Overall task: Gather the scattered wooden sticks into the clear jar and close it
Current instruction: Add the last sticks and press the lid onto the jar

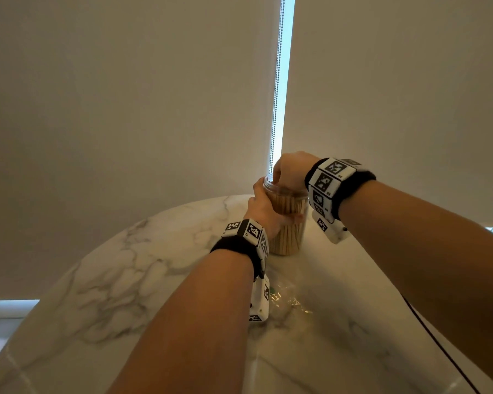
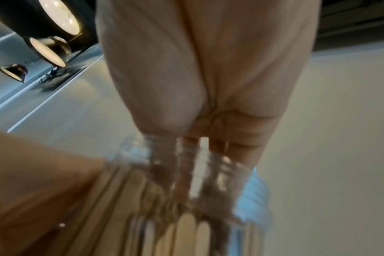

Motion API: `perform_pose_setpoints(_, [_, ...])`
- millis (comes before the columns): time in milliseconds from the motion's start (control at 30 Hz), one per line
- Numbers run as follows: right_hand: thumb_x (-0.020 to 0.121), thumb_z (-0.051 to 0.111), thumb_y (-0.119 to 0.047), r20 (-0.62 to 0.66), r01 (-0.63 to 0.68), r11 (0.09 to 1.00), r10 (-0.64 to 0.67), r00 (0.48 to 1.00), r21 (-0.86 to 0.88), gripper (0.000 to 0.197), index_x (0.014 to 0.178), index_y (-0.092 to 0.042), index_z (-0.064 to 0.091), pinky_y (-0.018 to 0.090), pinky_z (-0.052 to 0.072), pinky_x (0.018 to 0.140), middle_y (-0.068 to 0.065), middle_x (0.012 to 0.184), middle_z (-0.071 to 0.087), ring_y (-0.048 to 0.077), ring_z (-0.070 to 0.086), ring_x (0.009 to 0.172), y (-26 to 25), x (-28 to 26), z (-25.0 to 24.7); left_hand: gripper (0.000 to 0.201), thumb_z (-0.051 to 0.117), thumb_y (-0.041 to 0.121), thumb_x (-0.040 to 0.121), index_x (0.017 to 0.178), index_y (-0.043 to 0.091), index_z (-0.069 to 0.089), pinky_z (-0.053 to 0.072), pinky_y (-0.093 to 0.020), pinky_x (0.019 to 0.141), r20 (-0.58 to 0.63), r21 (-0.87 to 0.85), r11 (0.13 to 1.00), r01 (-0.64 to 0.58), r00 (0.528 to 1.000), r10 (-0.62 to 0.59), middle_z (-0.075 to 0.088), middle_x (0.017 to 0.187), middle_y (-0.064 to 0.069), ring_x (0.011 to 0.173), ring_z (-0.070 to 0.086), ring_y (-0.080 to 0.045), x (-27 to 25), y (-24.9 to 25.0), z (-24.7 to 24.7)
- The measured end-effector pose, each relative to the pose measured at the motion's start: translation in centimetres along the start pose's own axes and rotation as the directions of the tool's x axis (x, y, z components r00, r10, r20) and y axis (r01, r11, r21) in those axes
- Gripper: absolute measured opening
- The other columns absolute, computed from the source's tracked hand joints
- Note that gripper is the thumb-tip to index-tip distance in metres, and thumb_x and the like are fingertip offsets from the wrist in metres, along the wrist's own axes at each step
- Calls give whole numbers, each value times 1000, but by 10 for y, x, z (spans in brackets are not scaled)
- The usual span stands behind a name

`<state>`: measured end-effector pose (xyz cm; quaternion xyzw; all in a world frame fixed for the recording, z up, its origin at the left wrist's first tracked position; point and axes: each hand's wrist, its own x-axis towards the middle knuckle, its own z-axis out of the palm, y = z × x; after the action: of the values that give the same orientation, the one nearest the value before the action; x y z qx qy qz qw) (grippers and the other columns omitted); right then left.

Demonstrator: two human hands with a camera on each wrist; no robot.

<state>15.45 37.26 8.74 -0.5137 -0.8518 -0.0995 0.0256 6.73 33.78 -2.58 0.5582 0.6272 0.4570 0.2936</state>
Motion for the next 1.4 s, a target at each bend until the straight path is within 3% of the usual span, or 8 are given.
perform_pose_setpoints(167, [99,54,-19,-6,-76,995,76,997,-71,21,110,-9,69,29,52,76,6,105,69,23,63,88,-2,4,0,124,91,37,61,151,34,6,48,-49,103,-4,0,1000,-7,1000,7,48,136,-5,126,50,-28,-1,-1,0])
perform_pose_setpoints(433, [92,65,-24,208,-47,985,11,978,168,10,99,-25,73,32,50,81,0,110,67,17,60,96,6,1,-18,123,91,40,59,149,39,7,51,-46,97,17,0,1000,-1,1000,1,51,133,-3,121,54,-27,-1,-3,-1])
perform_pose_setpoints(533, [95,61,-25,256,-29,998,15,967,51,27,119,-17,68,33,50,94,0,119,65,19,61,108,6,-3,-21,120,90,38,63,148,39,7,51,-43,95,7,15,1000,-19,1000,18,50,132,-4,120,54,-26,-1,-4,-1])
perform_pose_setpoints(733, [94,60,-13,355,32,999,-15,935,-40,30,123,-19,64,29,48,85,-1,124,62,16,57,100,2,2,-26,122,90,36,63,150,39,5,49,-47,100,22,8,1000,-11,1000,11,50,136,-4,125,52,-28,-3,-4,-2])
perform_pose_setpoints(1033, [100,50,-31,29,54,996,-56,998,76,30,110,-20,76,29,49,86,-1,113,71,20,63,102,13,-1,6,119,89,28,68,152,33,5,50,-33,84,-9,18,1000,8,1000,-7,53,130,-4,117,57,-25,-5,0,1])
perform_pose_setpoints(1133, [99,52,-32,-59,60,977,-49,997,204,28,109,-20,75,27,45,80,-1,110,71,17,61,98,20,-11,9,116,91,30,66,153,21,14,49,-32,89,-12,43,999,30,1000,-29,54,135,-4,123,55,-26,-9,7,0])
perform_pose_setpoints(1267, [99,54,-30,-279,66,930,41,959,361,26,106,-16,74,34,51,84,3,102,72,20,63,94,33,-47,-3,136,85,44,71,155,9,-16,36,-42,111,80,113,983,144,985,-154,39,154,-13,140,40,-31,-30,29,-15])
perform_pose_setpoints(1400, [98,56,-36,-324,67,929,58,944,364,27,93,-15,73,32,47,75,4,89,71,22,62,85,48,-123,-12,84,64,62,85,143,5,44,44,-39,102,109,495,857,140,969,-221,55,140,-10,124,55,-29,-53,45,-47])
